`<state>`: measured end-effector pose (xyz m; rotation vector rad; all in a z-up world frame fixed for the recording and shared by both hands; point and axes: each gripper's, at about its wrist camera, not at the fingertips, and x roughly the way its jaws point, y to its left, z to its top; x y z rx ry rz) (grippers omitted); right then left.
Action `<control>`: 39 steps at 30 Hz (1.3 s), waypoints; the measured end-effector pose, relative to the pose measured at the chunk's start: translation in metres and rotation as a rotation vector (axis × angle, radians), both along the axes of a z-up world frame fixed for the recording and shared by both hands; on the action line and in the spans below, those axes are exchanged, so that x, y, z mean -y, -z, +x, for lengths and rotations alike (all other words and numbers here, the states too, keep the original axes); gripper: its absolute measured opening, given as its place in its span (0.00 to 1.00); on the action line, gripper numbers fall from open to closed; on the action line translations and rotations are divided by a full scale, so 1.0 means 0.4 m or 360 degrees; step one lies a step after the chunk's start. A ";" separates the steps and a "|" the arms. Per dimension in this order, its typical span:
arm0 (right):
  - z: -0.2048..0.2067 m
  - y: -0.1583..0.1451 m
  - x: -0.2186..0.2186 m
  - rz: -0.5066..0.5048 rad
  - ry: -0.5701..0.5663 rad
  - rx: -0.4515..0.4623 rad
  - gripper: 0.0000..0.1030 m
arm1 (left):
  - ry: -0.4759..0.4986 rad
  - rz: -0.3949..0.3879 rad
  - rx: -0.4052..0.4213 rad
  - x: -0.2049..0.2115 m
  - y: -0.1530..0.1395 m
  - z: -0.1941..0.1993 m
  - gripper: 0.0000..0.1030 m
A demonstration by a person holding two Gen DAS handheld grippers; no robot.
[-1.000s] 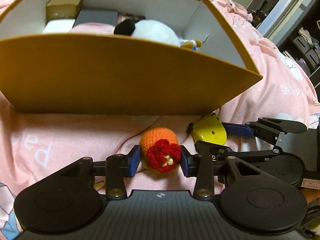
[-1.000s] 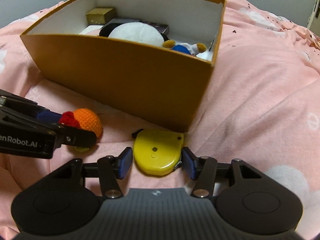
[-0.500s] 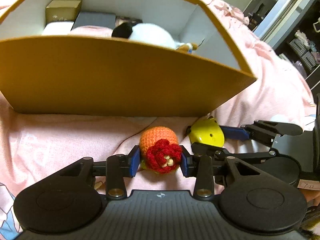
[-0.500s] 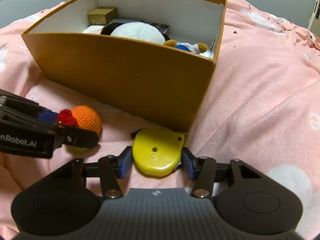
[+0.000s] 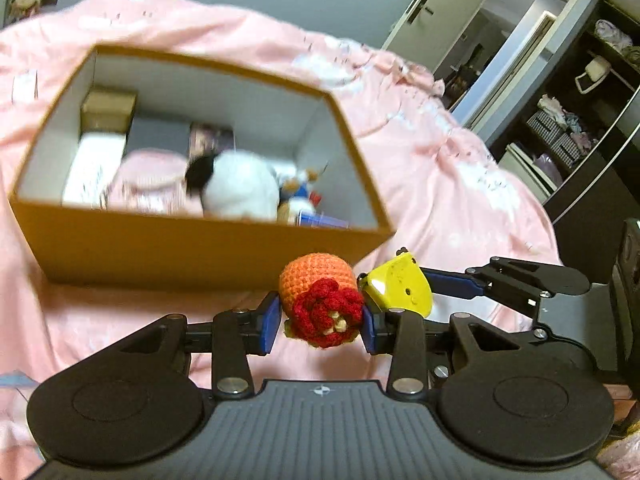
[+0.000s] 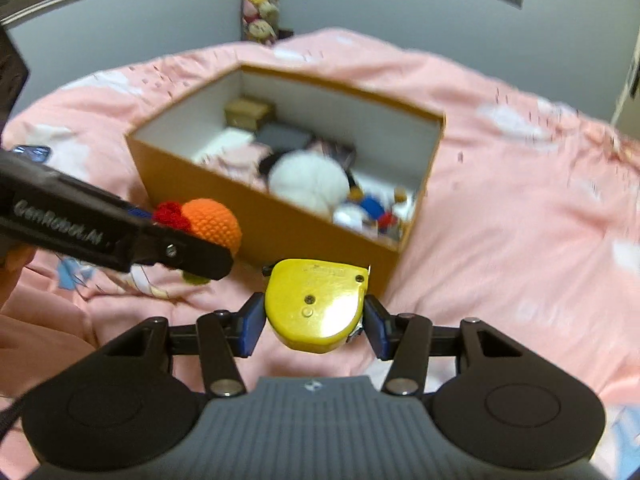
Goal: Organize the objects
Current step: 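Lift both objects and carry them over the orange box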
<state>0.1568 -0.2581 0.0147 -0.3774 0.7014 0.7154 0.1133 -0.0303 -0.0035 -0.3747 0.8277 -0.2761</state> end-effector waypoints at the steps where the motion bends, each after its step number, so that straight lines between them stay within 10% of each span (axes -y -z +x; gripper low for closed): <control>1: -0.004 -0.019 -0.001 0.0008 -0.0026 0.0027 0.52 | -0.0005 0.0000 0.0019 -0.003 -0.015 0.005 0.44; 13: 0.174 -0.156 -0.103 -0.0119 -0.0226 0.0216 0.52 | 0.0002 -0.0041 -0.0017 -0.091 -0.116 0.205 0.44; 39: 0.520 0.091 -0.320 -0.0885 -0.0894 0.0110 0.52 | 0.0027 -0.0111 -0.0409 -0.146 0.100 0.605 0.44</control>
